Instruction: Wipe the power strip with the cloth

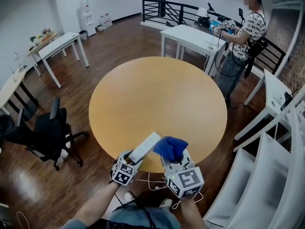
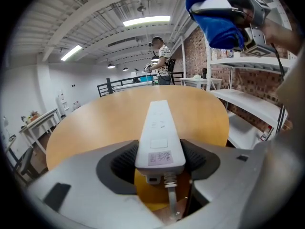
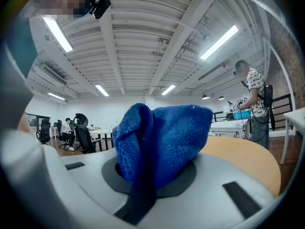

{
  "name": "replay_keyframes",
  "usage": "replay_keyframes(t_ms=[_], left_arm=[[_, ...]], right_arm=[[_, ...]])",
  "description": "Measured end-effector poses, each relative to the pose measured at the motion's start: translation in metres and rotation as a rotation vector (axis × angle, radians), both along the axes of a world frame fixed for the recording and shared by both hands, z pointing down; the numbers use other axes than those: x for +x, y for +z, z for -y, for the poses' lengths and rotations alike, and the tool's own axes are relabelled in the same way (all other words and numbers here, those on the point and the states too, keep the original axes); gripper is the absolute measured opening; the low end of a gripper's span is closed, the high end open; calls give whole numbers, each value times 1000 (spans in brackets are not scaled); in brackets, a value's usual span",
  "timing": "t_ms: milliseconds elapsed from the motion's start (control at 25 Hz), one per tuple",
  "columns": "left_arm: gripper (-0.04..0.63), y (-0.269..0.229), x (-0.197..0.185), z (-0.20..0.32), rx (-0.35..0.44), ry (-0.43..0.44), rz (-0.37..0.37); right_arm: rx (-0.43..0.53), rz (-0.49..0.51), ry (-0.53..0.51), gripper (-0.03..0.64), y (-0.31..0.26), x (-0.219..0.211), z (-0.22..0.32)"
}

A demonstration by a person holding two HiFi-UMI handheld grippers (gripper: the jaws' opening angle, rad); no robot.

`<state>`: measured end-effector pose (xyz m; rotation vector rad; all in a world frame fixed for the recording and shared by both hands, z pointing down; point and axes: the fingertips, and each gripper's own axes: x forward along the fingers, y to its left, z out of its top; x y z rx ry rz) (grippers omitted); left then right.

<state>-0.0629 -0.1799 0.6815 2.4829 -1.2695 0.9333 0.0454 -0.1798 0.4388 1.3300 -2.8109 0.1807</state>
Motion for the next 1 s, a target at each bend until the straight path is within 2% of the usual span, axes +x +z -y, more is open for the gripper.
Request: replay_keyframes(t_ms=[200, 560, 800, 1000], left_arm=[[284, -1, 2, 0, -33, 40, -9], [282, -20, -7, -5, 29, 26, -50], [282, -58, -10, -2, 104, 19, -117], [282, -129, 5, 6, 248, 63, -190]], right_arm=[[4, 8, -3, 60, -2, 0, 1], [15, 14, 1, 60, -4, 1, 0], [18, 24, -6, 60, -8, -3, -2], [57, 46, -5, 60, -25, -7, 1]])
